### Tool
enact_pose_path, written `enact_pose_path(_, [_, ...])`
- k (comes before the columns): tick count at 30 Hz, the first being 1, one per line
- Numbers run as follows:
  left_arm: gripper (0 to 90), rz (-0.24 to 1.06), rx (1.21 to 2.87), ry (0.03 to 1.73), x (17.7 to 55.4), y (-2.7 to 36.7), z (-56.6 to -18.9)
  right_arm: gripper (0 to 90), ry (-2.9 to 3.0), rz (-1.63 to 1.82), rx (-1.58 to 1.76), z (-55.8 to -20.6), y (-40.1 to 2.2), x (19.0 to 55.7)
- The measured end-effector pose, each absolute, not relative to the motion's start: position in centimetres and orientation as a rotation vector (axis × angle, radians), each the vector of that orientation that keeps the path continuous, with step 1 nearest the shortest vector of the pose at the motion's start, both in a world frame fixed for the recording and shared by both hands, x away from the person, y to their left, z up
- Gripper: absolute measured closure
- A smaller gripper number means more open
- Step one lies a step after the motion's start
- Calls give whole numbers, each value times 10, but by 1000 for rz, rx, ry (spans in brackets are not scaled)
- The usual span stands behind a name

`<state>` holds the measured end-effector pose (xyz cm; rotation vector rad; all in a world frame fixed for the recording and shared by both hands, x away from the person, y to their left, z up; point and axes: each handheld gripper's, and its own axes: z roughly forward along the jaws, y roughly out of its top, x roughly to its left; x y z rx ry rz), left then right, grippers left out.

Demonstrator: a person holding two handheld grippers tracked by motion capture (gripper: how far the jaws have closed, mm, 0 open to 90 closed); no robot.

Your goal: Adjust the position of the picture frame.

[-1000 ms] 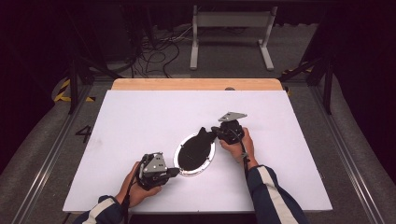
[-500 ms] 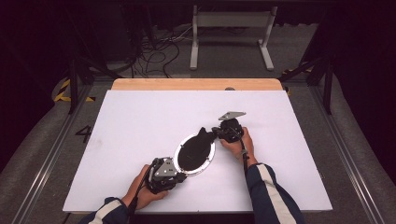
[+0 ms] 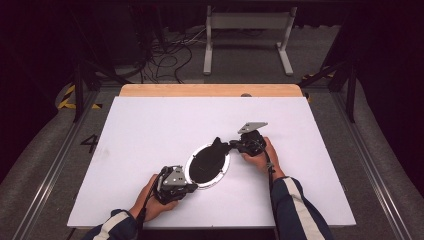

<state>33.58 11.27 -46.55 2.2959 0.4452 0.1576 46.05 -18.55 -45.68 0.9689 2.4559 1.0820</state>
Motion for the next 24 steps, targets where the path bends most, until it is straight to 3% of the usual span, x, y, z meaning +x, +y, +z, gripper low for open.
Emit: enact_pose_path(24, [894, 153, 2300, 447, 336, 112, -465, 900, 2434, 1109, 990, -458, -179, 467])
